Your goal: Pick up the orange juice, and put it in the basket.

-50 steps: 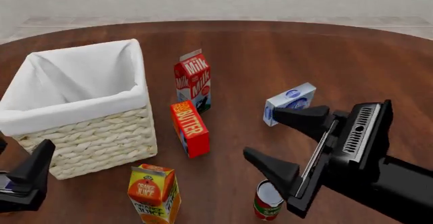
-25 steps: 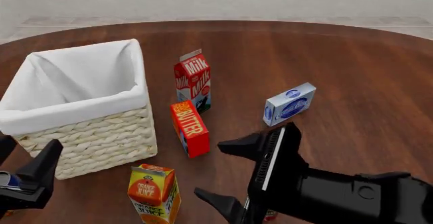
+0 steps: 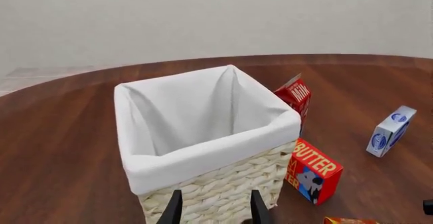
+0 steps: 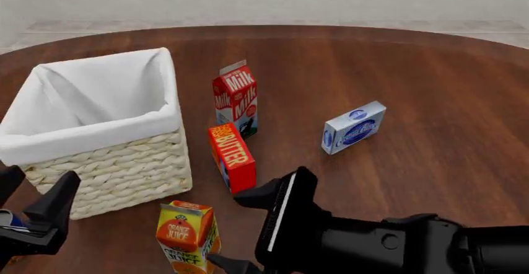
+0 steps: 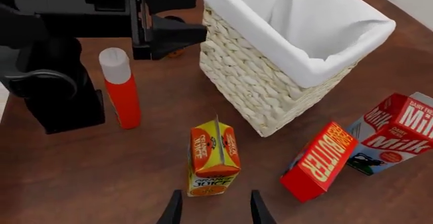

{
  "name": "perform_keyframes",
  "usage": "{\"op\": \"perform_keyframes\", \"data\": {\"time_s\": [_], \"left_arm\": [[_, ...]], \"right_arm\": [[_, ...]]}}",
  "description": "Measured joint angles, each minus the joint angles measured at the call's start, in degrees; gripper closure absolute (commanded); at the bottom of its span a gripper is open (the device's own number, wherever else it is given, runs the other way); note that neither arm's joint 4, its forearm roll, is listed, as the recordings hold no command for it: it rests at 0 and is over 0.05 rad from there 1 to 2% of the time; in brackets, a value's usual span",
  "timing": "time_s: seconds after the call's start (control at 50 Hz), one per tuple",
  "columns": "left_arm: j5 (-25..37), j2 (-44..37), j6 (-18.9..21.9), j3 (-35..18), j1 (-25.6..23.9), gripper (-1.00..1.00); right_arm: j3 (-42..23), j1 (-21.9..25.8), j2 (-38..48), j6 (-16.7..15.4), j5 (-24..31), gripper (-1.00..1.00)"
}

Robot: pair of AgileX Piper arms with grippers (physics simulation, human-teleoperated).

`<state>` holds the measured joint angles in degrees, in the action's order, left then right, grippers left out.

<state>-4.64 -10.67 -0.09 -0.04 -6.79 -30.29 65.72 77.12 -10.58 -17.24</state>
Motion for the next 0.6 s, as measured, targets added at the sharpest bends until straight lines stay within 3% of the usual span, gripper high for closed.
{"op": "perform_keyframes", "data": {"time_s": [0.6], "left_arm": [[-1.03,-2.32,1.07,0.02,-1.02,-1.0]], "right_arm": [[-1.8,0.38,7.84,2.79,-4.11,-1.0]]}}
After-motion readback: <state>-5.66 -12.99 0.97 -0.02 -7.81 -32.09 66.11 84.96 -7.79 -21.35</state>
